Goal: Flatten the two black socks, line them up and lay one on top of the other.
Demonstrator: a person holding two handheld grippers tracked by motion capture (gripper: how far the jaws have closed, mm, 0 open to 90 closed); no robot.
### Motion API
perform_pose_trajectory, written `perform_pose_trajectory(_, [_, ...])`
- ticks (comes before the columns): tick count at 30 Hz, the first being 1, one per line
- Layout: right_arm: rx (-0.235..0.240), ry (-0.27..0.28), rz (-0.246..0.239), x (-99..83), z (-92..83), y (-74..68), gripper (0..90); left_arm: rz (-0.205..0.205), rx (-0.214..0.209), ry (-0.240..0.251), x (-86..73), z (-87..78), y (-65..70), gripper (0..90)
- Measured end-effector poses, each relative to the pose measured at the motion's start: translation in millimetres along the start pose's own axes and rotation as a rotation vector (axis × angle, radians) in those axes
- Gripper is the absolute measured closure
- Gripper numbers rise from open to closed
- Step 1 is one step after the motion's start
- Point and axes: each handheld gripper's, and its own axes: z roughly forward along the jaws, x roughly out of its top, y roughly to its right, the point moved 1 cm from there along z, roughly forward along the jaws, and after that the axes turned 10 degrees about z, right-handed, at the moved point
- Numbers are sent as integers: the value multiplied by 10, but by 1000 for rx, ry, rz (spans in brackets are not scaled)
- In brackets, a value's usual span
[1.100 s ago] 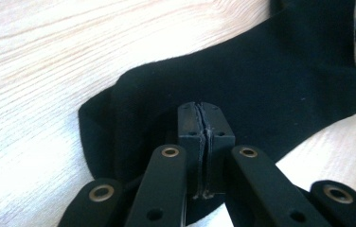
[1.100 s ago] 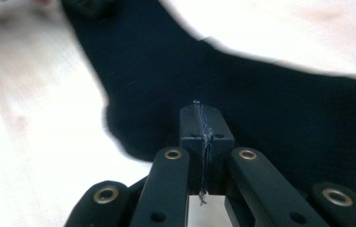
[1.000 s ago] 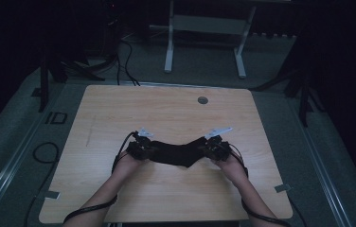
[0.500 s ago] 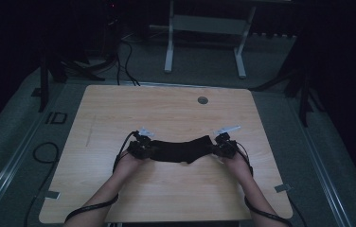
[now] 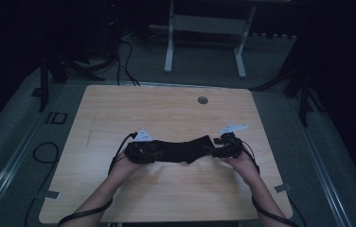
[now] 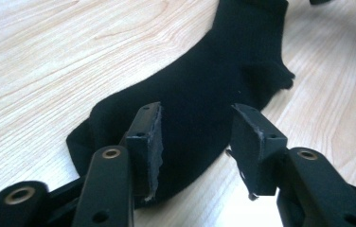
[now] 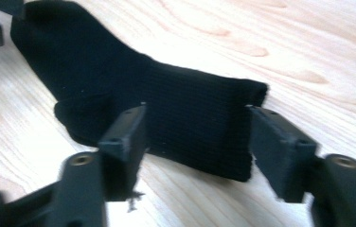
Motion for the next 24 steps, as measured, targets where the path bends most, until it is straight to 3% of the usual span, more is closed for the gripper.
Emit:
perform_pose_trajectory(3, [36, 2, 1, -31, -45, 51, 175, -18, 12, 6, -49, -48, -9, 402])
perform_pose_trajectory(9, [-12, 43, -1, -130, -129, 154, 136, -63, 30, 13, -171, -128, -66, 153])
perform_pose_trajectory(14, [-52, 76, 12, -216, -210, 277, 135, -71, 61, 17, -311, -228, -77, 134])
perform_pose_trajectory(19, [-66, 72, 41, -320, -278, 397, 135, -74, 110, 15, -403, -329, -67, 83])
perform_pose_trajectory(24, [-85, 63, 62, -428, -340, 471, 136, -120, 143, 21, -517, -426, -104, 24])
